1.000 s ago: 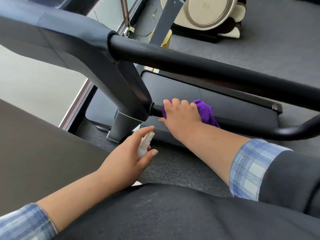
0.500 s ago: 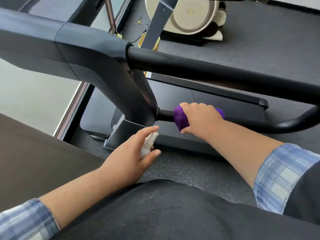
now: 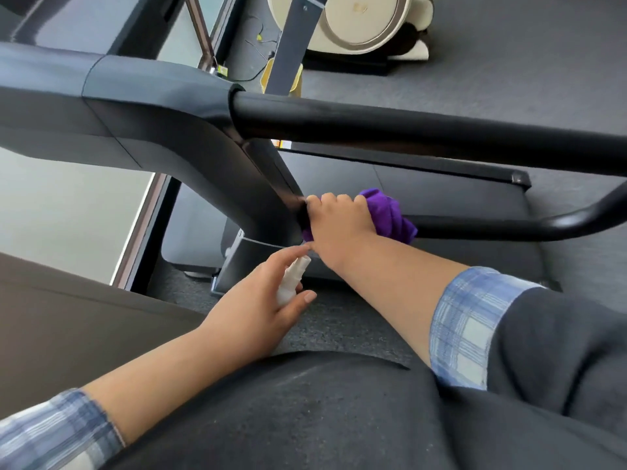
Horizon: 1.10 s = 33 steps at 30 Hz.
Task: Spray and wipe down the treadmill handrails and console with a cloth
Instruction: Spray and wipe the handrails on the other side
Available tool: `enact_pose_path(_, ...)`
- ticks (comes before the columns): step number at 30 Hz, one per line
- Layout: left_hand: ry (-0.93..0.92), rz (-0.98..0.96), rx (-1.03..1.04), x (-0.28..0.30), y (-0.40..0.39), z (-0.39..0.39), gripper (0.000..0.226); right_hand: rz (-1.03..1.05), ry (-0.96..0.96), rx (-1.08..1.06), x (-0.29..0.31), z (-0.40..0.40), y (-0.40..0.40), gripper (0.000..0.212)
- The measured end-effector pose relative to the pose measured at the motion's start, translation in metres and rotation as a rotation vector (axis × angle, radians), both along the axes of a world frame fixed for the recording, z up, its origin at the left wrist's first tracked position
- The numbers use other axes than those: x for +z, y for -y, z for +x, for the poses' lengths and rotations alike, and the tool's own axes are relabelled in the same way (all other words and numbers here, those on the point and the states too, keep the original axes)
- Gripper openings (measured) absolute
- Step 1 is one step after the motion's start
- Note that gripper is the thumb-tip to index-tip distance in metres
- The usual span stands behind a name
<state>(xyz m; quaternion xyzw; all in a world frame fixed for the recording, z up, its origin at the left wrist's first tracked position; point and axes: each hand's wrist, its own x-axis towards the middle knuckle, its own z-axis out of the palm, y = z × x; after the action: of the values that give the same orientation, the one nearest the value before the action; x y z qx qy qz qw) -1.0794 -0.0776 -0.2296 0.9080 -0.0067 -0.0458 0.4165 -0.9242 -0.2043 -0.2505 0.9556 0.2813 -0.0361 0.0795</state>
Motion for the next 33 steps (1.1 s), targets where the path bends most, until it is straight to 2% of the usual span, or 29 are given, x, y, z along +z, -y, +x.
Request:
enact_pose_path(4,-0.010,0.003,-0.042,0.007,0.010,0.013,0.059,-0.018,-0.038,0.047,0.006,-0.001,0.015,0.048)
enact_pose_path(10,0.025,0.009,-0.126,0.013,0.046,0.035,0.058,0.003,-0.042,0.028,0.013,0.005,0.055,0.046)
enact_pose_path(15,0.036,-0.013,-0.146,0.008,0.077,0.045,0.060,0.012,-0.046,0.011,0.019,0.008,0.100,0.053)
enact_pose_path(23,0.059,-0.055,-0.086,0.007,0.158,0.060,0.058,0.034,-0.038,0.062,0.028,0.021,0.179,0.060)
enact_pose_path(29,0.050,-0.065,-0.039,-0.003,0.239,0.061,0.058,0.009,-0.047,0.127,0.033,0.032,0.243,0.079)
enact_pose_path(33,0.043,-0.070,-0.007,-0.005,0.283,0.059,0.058,-0.005,-0.025,0.183,0.031,0.035,0.279,0.085)
